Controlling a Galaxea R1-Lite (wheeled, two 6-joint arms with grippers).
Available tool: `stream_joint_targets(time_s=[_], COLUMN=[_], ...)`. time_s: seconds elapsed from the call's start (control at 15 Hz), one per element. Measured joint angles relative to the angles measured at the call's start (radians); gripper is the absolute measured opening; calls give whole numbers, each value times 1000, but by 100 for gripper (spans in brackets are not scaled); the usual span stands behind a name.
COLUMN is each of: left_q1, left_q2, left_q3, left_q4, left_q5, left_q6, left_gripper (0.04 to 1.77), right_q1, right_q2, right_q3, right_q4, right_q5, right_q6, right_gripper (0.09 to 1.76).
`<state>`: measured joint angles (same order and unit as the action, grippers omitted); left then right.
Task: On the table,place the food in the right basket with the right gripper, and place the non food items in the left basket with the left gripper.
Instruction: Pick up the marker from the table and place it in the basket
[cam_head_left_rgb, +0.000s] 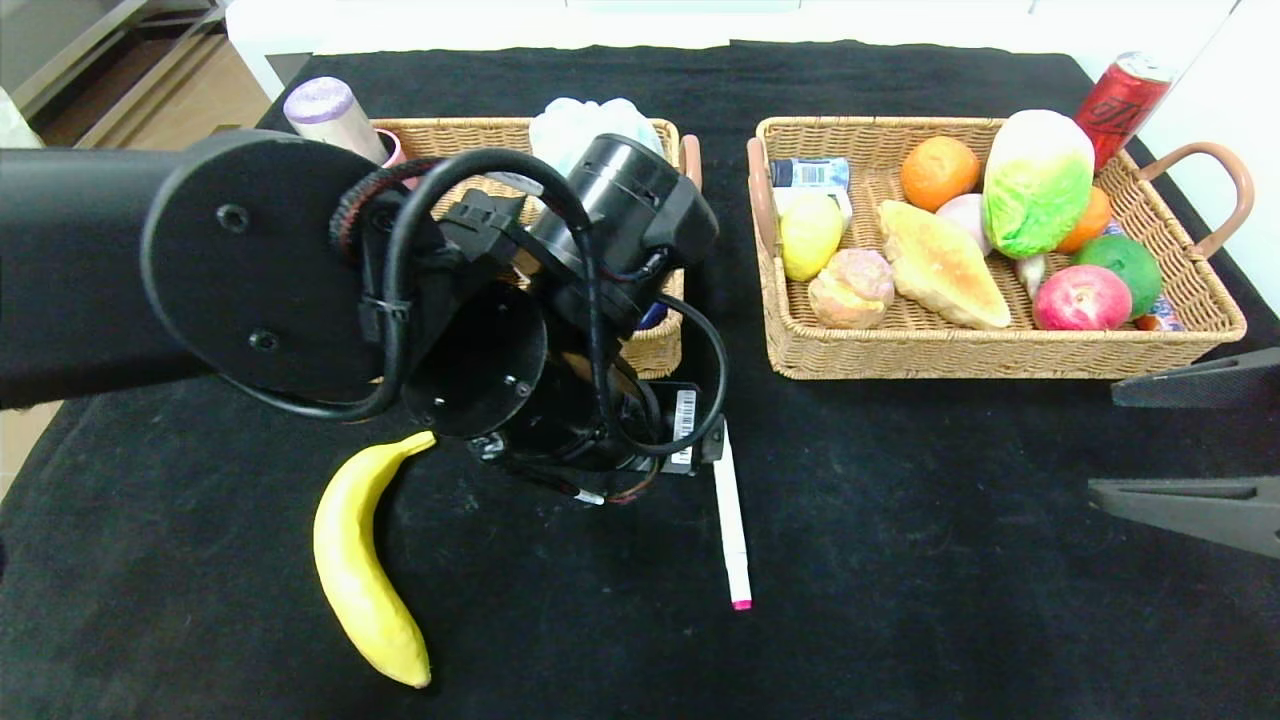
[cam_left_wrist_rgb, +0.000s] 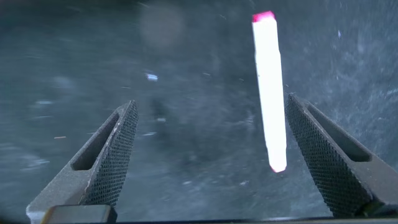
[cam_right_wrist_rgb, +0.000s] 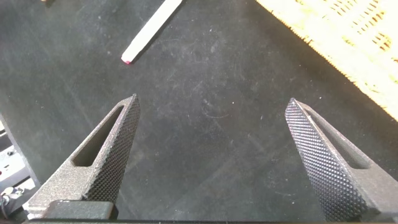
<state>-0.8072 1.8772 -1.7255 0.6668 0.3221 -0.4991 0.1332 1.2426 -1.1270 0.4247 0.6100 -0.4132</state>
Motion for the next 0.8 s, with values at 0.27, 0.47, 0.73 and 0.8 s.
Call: stream_joint_targets(time_s=[0.27,0.47,0.73,0.8], left_q1=[-40,-65,-94,-101], left_q2=[51,83,123,131], left_q3=[-20,-39,-82,-91], left_q4=[2,4,68,73], left_q5=[11,54,119,127], left_q6=[-12,-11,-6,-6], left_gripper=[172,172,172,172], right_q1=[-1,0,2,2], right_q2=[0,-4,-23,-27], right_q3=[2,3,3,3], right_q4=[-5,-5,-5,-5], right_q5=[0,0,0,0], right_q6=[2,3,4,5], right_gripper=[171,171,171,171])
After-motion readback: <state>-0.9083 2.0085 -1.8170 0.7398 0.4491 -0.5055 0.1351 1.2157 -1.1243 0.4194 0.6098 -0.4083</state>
